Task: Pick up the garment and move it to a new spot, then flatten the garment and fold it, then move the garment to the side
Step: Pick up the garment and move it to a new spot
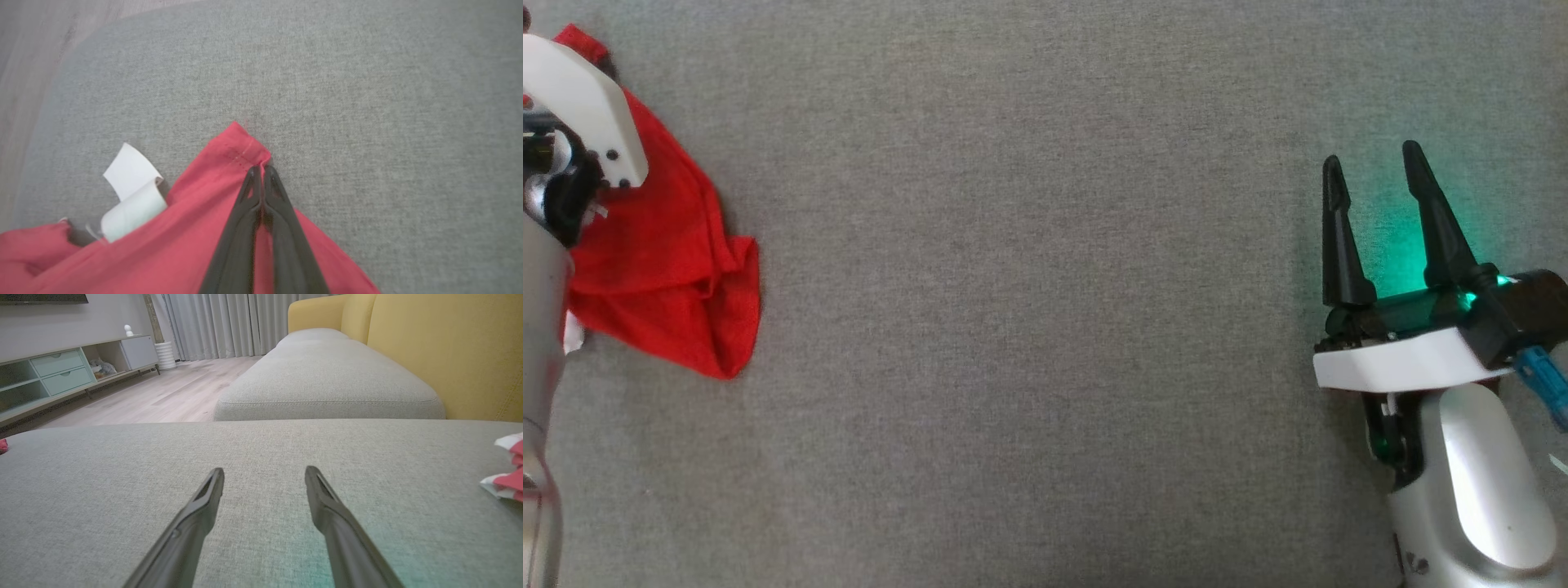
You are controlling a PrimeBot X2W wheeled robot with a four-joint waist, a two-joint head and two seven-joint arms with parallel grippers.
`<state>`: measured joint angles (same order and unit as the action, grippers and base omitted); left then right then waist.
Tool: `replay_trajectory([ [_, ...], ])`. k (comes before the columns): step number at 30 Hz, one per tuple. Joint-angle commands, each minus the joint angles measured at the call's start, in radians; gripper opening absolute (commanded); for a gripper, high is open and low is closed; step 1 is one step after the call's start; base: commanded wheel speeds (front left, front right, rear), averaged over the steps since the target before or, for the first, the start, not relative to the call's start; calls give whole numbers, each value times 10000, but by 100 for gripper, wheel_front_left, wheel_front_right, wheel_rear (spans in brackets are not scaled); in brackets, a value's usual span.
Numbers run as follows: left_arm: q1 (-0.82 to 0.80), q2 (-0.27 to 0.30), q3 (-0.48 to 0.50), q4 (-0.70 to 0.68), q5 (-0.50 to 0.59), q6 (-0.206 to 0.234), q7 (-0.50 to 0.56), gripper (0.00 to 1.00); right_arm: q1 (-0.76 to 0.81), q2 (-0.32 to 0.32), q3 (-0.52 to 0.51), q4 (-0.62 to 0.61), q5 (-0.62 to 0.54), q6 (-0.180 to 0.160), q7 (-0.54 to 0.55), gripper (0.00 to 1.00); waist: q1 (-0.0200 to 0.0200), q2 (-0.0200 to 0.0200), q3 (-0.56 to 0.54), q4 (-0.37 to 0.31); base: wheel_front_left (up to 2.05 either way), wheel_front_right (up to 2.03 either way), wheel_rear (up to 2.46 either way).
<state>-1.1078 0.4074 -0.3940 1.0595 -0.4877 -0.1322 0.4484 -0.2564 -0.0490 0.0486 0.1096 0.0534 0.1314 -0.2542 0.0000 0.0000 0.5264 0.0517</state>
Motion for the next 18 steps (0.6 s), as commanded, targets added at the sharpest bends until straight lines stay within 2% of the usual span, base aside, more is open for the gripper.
replay_trajectory([
  [1, 204, 517, 47, -21, -191, 17, 16, 0, -27, -12, 150, -337, 22, -7, -76, 100, 0, 0, -55, 54, 0, 0, 0],
  [4, 111, 536, 22, -177, -291, 16, -718, 0, -10, -12, 116, -293, 0, -7, -76, 100, 0, 0, -233, 126, 0, 0, 0],
  [14, -401, 71, 354, -681, -239, 281, -4763, 0, 183, -12, 114, 62, 245, -7, -76, 100, 0, 0, -1572, 331, 0, 0, 0],
  [15, -401, 71, 354, -681, -239, 281, -4763, 0, 183, -12, 114, 62, 245, -7, -76, 100, 0, 0, -1572, 331, 0, 0, 0],
  [18, -407, -126, 335, -858, -178, 324, -5648, 0, 332, -12, 82, 230, 378, -7, -76, 100, 0, 0, -2072, 423, 0, 0, 0],
])
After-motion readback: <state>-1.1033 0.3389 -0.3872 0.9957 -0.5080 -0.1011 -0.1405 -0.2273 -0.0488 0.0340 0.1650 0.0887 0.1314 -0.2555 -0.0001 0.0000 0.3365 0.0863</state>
